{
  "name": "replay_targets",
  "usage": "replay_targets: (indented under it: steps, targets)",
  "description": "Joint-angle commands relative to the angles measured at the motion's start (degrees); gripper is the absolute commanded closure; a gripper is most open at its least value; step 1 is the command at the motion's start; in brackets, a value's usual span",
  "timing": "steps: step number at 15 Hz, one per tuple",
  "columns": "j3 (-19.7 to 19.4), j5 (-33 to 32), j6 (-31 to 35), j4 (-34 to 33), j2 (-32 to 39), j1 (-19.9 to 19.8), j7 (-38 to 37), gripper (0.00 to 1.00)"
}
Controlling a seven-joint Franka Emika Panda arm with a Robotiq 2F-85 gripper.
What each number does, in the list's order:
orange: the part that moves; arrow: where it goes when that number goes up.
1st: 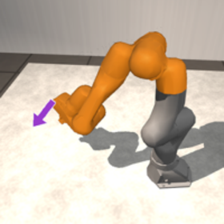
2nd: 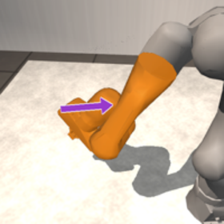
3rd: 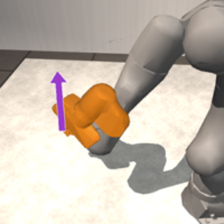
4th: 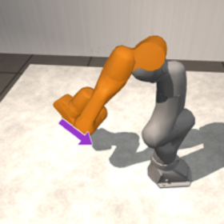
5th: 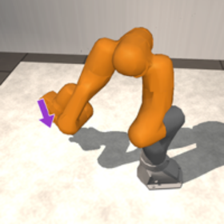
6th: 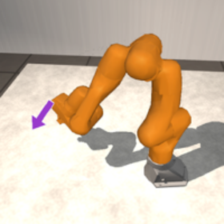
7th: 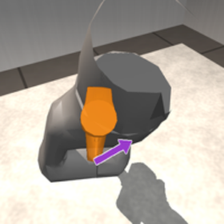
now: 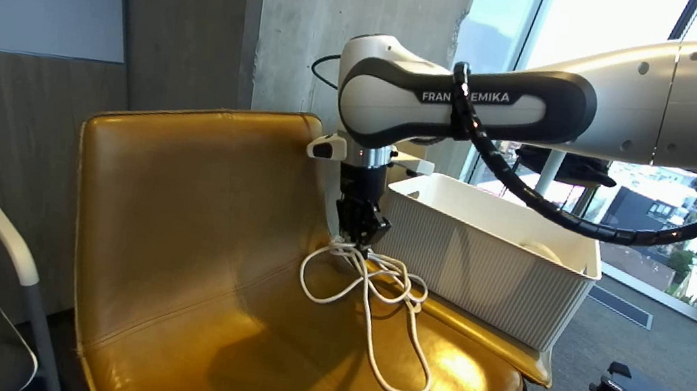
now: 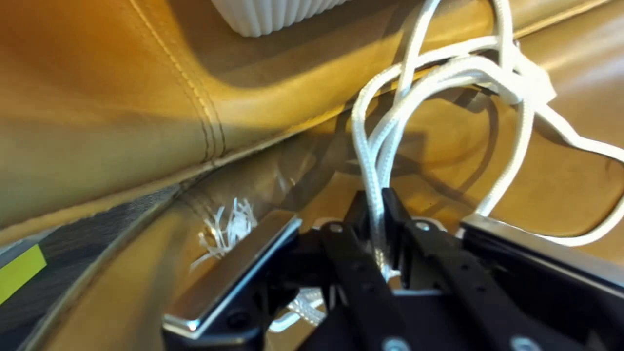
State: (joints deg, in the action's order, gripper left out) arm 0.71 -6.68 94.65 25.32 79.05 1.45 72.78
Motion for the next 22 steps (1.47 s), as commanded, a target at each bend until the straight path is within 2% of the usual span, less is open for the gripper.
replay_targets:
  steps: [1, 8, 18, 22]
  targets:
    - [0.11, 0.38, 0.40, -0.05, -3.68, -0.27, 0.92, 0.98]
    - [-0.71, 0.69, 0.49, -1.23, -12.04, -3.41, 0.03, 0.98]
    - [-1.06, 2.68, -2.02, -1.80, -23.96, -16.10, 0.39, 0.98]
    - [-0.32, 4.72, -7.88, -0.41, -27.36, -21.23, 4.55, 0.98]
